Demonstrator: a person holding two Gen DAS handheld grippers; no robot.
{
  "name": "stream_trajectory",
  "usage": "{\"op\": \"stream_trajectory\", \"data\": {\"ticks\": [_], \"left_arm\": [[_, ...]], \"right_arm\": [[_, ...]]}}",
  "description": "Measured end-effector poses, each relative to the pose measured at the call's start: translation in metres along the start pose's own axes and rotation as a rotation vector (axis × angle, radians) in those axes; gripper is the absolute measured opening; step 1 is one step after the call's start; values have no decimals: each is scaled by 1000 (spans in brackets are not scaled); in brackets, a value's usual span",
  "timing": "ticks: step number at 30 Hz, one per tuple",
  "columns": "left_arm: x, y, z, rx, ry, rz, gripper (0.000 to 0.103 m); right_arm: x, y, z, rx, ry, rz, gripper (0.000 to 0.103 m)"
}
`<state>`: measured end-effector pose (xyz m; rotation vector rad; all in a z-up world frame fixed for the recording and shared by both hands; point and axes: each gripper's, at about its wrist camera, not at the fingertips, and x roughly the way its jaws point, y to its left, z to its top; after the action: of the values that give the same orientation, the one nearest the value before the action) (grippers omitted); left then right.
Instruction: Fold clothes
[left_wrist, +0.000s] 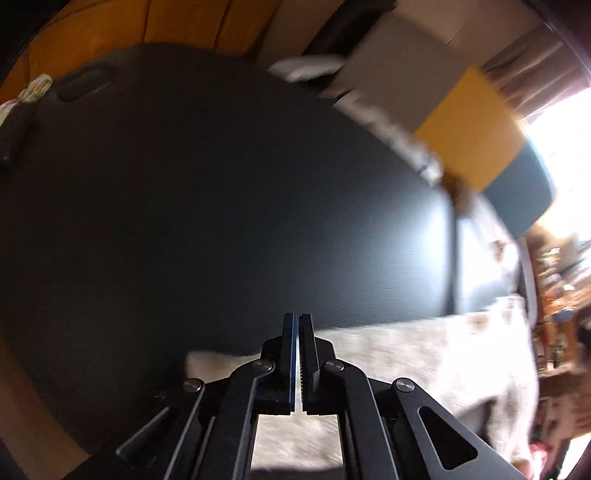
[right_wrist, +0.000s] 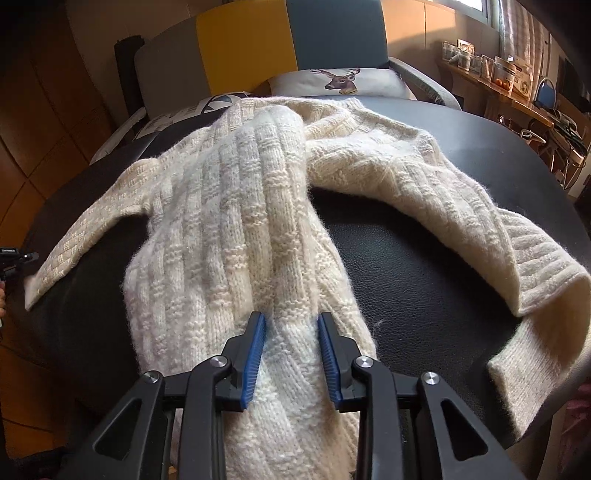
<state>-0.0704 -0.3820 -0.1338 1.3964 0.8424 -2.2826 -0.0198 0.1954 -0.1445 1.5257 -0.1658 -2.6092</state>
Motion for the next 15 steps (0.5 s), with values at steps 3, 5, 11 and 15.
{"op": "stream_trajectory", "data": {"ticks": [3, 5, 11, 15], "left_arm": [[-1, 9, 6, -43, -12, 61, 3], [-21, 5, -2, -48, -63, 10, 8], [-43, -80, -88, 165, 58, -346, 27], [-16, -165, -182, 300, 315, -563, 27]], "right_arm": [[1, -3, 0, 23, 6, 19, 30], [0, -7, 0, 47, 12, 48, 30], [-22, -37, -3, 140, -11, 143, 30], [-33, -60, -23, 197, 2, 163, 30]]}}
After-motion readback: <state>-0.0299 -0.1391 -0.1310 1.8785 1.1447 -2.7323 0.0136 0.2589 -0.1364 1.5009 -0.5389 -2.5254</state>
